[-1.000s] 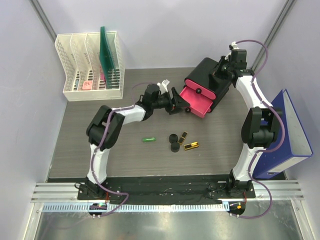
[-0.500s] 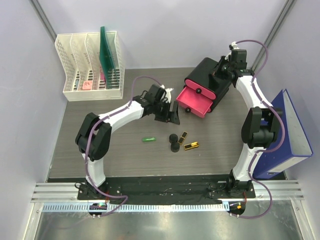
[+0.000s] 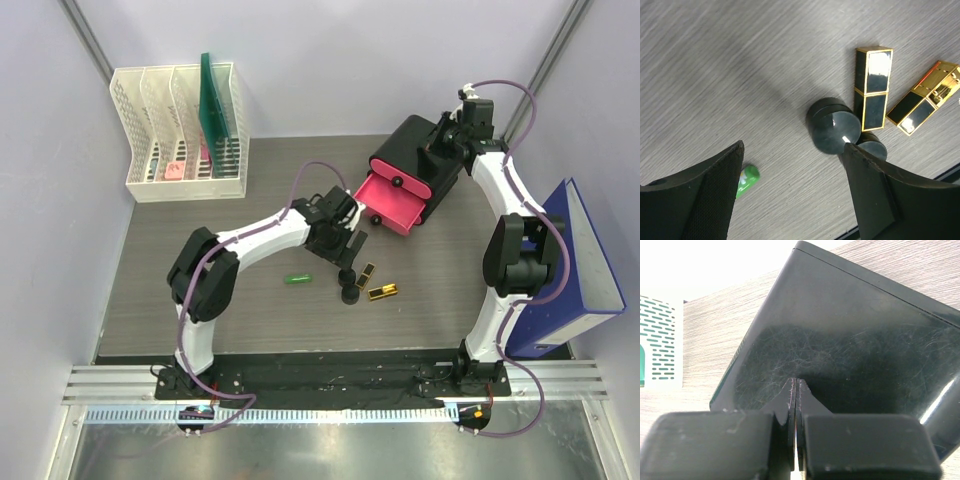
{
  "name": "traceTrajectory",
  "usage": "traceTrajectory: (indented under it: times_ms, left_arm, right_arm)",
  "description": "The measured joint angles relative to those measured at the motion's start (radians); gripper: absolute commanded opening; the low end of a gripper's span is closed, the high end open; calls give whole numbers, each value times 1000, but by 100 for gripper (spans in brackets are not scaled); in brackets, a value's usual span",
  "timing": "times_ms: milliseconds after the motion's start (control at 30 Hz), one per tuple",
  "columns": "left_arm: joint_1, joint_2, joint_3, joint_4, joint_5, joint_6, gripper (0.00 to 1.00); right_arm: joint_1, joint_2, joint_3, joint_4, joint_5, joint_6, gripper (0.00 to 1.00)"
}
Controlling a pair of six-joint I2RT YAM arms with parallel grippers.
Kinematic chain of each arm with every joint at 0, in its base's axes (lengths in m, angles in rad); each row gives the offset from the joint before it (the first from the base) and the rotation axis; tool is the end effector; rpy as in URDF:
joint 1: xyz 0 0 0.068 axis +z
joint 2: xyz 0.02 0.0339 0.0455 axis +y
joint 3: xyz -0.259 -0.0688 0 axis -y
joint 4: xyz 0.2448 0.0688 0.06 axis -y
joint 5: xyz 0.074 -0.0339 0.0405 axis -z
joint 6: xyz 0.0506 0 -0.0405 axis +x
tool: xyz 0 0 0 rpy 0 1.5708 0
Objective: Organize the makeup
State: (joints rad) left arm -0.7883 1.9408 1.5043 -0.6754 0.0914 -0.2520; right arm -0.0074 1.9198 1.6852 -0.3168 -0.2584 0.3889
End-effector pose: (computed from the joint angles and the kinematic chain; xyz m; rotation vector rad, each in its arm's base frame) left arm 0.2900 -0.2982 0.1943 0.7587 2.6500 -0.4293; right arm 0.4654 0.0095 0.2939 0.2685 2.1254 0.4990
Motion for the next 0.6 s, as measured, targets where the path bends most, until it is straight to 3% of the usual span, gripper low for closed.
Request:
traceTrajectory:
  times_ms: [600]
  left_arm:
    - [-69,86,55,-22,8,27,76]
  right_arm:
    - [0,0,-3,5,-8,0,1]
